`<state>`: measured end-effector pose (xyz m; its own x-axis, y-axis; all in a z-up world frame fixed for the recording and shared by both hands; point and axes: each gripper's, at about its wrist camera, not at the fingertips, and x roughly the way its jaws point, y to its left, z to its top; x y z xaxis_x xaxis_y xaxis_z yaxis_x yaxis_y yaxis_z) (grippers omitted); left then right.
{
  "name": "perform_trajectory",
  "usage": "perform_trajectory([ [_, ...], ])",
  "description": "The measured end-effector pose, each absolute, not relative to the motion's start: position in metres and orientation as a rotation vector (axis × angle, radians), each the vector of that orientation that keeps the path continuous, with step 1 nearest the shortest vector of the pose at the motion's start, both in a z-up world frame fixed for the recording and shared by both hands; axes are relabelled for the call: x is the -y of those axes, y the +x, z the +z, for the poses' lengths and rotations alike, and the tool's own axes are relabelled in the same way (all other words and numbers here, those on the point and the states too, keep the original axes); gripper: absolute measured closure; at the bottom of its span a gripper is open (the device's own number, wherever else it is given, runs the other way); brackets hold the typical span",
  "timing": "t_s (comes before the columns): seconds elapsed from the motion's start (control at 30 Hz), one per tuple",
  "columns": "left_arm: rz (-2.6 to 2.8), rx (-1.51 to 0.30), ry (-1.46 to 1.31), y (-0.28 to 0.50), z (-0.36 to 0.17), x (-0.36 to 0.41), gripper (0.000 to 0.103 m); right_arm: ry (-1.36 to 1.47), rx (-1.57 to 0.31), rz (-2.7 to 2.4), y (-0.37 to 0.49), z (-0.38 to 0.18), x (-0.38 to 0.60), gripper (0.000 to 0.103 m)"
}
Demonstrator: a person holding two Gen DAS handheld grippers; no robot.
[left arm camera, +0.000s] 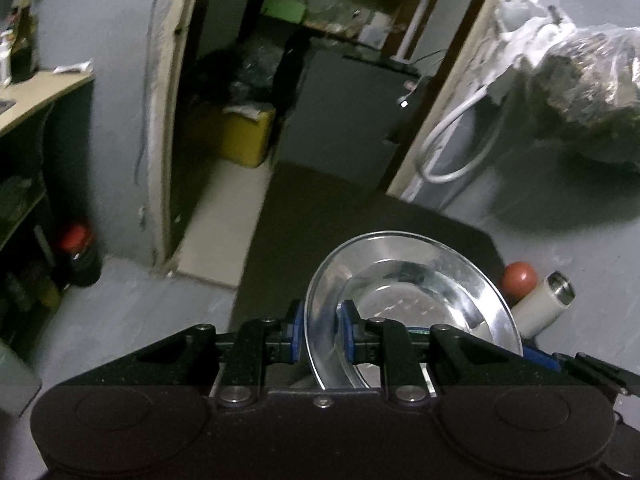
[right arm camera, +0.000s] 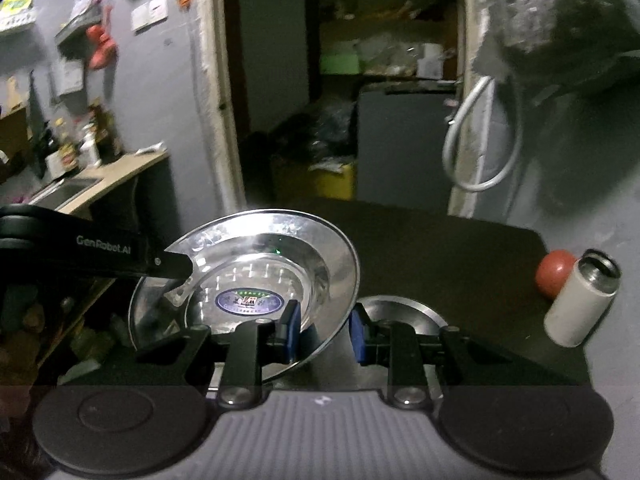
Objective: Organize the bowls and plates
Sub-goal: 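Carry the logo plate with both grippers and lower it onto the large plate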
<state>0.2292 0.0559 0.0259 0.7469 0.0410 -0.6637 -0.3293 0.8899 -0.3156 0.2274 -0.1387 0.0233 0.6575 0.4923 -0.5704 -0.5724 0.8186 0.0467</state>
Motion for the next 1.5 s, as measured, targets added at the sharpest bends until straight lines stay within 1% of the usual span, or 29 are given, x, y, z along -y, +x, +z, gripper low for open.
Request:
perform_trajectory([
  [0.3, 0.249, -0.827, -0.471, 0.181, 0.000, -0.067, 0.082, -0.201, -0.729, 0.715, 0.197, -0.001, 0.131, 0.072],
  [0.53, 0.254, -0.914, -0.458, 0.168, -0.014, -0.069, 0.082, -0.228, -0.816, 0.751, 0.190, -0.014, 0.127, 0.072],
  [0.9, 0.195, -0.965, -0.369, 0.188, -0.023, -0.049, 0.082, -0.229, -0.860, 0.662, 0.197, -0.025, 0.134, 0.071],
  [1.17, 0.188, -0.976, -0.281, 0.203, -0.027, -0.038, 0.080, -0.258, -0.854, 0.622, 0.196, -0.035, 0.127, 0.066],
  [1.5, 0.178, -0.999, -0.235, 0.209, -0.026, -0.037, 0.079, -0.297, -0.854, 0.623, 0.193, -0.034, 0.121, 0.063],
])
